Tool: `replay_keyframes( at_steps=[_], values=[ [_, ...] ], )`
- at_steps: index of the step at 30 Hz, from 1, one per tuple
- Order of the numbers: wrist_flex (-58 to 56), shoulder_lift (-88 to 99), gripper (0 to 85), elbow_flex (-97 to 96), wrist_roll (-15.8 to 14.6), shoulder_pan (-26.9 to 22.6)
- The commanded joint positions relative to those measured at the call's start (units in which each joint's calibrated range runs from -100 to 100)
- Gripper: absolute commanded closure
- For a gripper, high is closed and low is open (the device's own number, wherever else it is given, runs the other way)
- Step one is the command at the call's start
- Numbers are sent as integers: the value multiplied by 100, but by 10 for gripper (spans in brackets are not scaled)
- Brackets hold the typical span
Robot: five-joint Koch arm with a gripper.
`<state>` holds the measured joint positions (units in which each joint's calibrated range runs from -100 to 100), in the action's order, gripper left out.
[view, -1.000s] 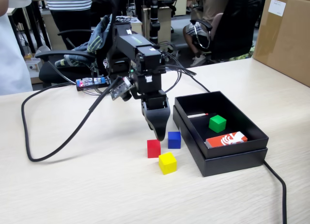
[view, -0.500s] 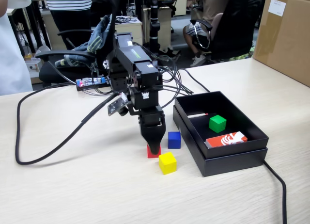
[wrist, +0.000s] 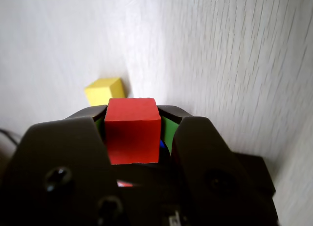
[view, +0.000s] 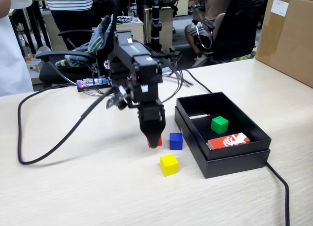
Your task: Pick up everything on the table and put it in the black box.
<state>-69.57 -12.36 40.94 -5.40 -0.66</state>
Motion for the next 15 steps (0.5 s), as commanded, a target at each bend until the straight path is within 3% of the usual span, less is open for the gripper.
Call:
replay_keyframes(
  at_steps=[1,7,15],
  values=[
    [-80,1816,763,231,24,-244],
    [-80,1930,763,756,34,-938],
    [-80,-135,762,1373,-117,-1397]
  ],
)
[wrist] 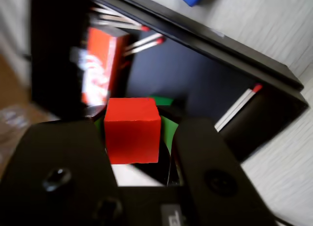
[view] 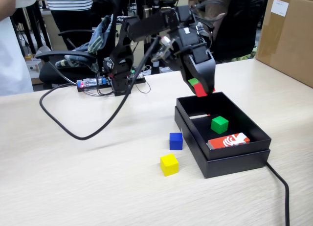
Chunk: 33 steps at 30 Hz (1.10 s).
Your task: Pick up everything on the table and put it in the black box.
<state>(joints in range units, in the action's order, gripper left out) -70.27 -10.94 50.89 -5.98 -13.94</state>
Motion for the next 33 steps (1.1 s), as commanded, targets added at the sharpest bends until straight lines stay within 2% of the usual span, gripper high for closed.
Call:
replay_keyframes(
  at_steps=[1,10,11,12,15,19,25,28,31,33],
  values=[
    [-10,-472,761,378,-59,-78],
    [-1,-1494,758,541,-103,-132],
    [-10,-1448,637,505,-98,-142],
    [-19,-1356,563,423,-93,-137],
    [-114,-817,483,287,-73,-98],
    [-140,262,483,151,-68,34],
    [-140,2281,483,-610,127,440],
    [-140,2545,481,-1200,215,630],
    [-131,2396,414,-1662,234,791],
    [-131,2086,412,-1825,234,850]
  ],
)
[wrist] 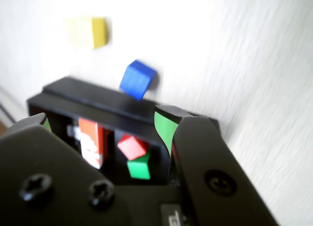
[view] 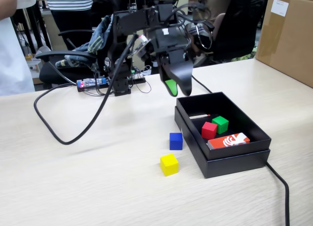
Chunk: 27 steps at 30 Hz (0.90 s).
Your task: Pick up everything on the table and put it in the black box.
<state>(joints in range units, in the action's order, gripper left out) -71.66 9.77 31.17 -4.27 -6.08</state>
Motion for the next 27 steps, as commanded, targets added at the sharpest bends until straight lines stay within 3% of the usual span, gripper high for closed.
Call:
replay_keyframes(
  at_steps=[1,19,23,26,27],
  values=[
    [8,-191,404,147,59,88],
    [26,-3393,415,1416,-210,-78],
    [26,-3771,500,1543,-274,-117],
    [26,-3817,708,1760,-288,-103],
    [26,-3794,730,1788,-293,-98]
  ],
)
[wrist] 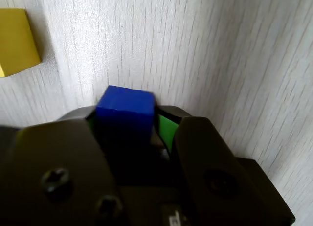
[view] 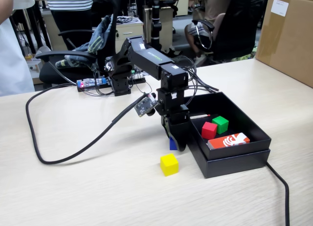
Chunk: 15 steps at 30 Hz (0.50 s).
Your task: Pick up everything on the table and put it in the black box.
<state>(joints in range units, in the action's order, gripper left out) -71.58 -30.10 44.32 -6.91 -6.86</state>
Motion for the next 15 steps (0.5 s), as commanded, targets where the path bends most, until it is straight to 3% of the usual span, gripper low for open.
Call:
replay_keyframes(
  at_steps=[1,8,15],
  values=[
    [18,273,751,482,-34,-10],
    [-86,2602,751,129,-20,39],
    [-86,3360,750,808,15,-567]
  ],
)
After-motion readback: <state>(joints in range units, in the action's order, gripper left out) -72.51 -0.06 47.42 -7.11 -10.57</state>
